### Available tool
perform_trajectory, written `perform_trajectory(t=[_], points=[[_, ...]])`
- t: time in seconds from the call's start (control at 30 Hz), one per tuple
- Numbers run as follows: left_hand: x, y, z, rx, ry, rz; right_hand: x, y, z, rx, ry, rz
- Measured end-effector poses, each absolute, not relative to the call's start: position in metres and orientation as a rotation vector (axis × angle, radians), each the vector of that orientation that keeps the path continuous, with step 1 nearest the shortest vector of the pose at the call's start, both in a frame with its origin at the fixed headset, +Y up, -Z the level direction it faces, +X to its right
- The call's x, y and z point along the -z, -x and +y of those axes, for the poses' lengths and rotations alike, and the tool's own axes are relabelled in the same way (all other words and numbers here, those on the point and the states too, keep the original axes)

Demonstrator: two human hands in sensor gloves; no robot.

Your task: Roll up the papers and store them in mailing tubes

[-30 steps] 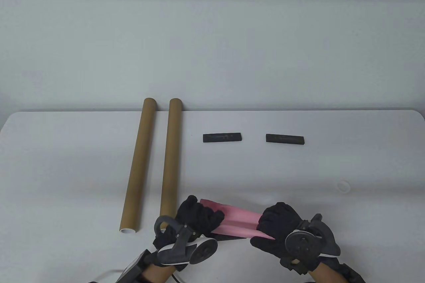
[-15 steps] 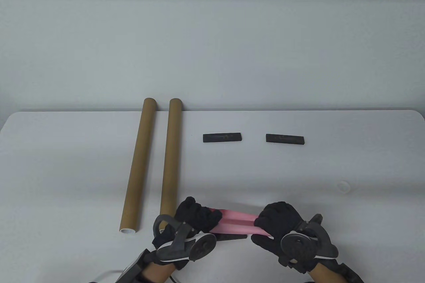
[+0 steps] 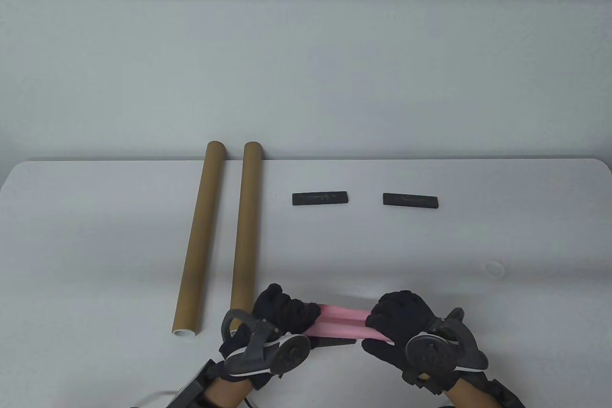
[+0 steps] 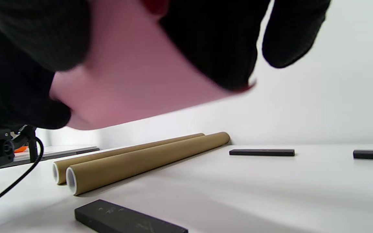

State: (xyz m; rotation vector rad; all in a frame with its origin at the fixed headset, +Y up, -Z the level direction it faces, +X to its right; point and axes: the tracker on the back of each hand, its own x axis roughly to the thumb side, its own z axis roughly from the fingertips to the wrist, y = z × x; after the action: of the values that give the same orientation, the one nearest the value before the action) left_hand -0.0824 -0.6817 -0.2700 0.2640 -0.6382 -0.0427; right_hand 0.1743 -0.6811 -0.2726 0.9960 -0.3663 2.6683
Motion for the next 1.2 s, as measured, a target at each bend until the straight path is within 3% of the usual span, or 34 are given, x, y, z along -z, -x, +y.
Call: perform_trajectory(t=[0.33,0.67,0.97,1.2], points=[[0.2748,0.0861,-0.6799,0.007,-0.232,-0.621,0.2691,-0.1749,-0.68,-2.699,-0.993,-0.456],[0.2685,0.0814,-0.6786,0.052,-0.284,-0.653,0.2743,-0.1777,-0.6808,-2.655,-0.957,-0.366],[0.2754,0.086,-0.6789,-0.032,-0.203,-0.637,0.2674,-0.1746,-0.6773,-2.702,-0.991,-0.508],[0.2687,0.0824,-0.6781,0.045,-0.282,-0.652,0.273,-0.1764,-0.6792,-2.638,-0.986,-0.362]])
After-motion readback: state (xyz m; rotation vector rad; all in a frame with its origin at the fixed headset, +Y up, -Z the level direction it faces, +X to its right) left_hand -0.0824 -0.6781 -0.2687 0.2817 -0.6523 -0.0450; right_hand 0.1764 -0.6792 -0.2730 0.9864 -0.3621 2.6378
